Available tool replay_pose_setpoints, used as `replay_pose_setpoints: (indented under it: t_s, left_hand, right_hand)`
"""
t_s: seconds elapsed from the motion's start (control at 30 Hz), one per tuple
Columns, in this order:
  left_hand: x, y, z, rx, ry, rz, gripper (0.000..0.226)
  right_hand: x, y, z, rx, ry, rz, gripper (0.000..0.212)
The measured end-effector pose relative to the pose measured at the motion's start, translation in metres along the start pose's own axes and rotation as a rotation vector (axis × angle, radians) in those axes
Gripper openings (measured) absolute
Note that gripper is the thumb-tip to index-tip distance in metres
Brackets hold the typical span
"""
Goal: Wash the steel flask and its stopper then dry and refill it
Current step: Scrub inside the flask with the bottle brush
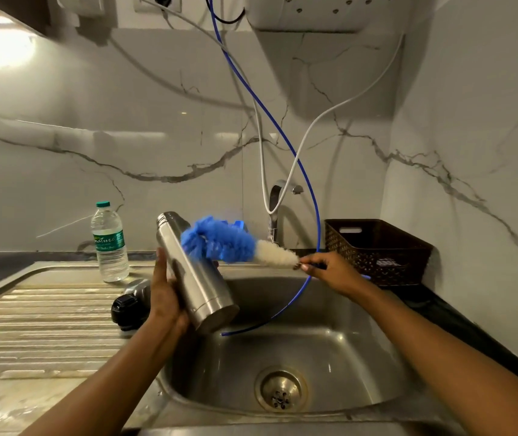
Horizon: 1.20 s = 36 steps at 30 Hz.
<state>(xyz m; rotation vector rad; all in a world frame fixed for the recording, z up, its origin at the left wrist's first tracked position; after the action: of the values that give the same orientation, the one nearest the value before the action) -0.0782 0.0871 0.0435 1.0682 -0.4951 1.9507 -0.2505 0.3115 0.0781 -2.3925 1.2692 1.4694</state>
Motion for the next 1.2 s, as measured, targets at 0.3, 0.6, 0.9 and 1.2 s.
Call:
replay_pose_setpoints:
  t_s: [0.3,0.6,0.9,1.2]
  left_hand:
    - [0.003,-0.003,0.001,-0.006,0.058,-0.020,0.086]
    - [0.005,-0.005,-0.005,-0.031,-0.063,-0.035,0.070]
    - [0.002,-0.001,-0.003,-0.021,0.041,-0.007,0.088]
    - [0.003,-0.002,-0.005,-0.060,0.011,-0.010,0.093]
  right_hand:
    - [-0.004,-0.016,0.026,0.036,0.038,-0.063,0.020]
    - [0.000,-0.001,0.003,-0.002,0.005,-0.004,0.022]
    - [-0.015,-0.032,0.029,0.011,-0.013,-0.051,0.022]
    - [-0.005,-0.001,-0.016,-0.050,-0.055,0.035,0.020]
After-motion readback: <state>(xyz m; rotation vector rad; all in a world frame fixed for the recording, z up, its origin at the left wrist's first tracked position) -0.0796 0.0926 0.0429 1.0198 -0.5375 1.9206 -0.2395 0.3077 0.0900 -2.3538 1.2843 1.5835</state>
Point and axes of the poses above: each hand's wrist, its own y-axis towards the middle knuckle, its own x-axis out of the palm, z = x × y, the point moved 7 cm from there along y, towards the middle knuckle, and after that the axes turned 14 degrees about -y, right-handed, at the moved point
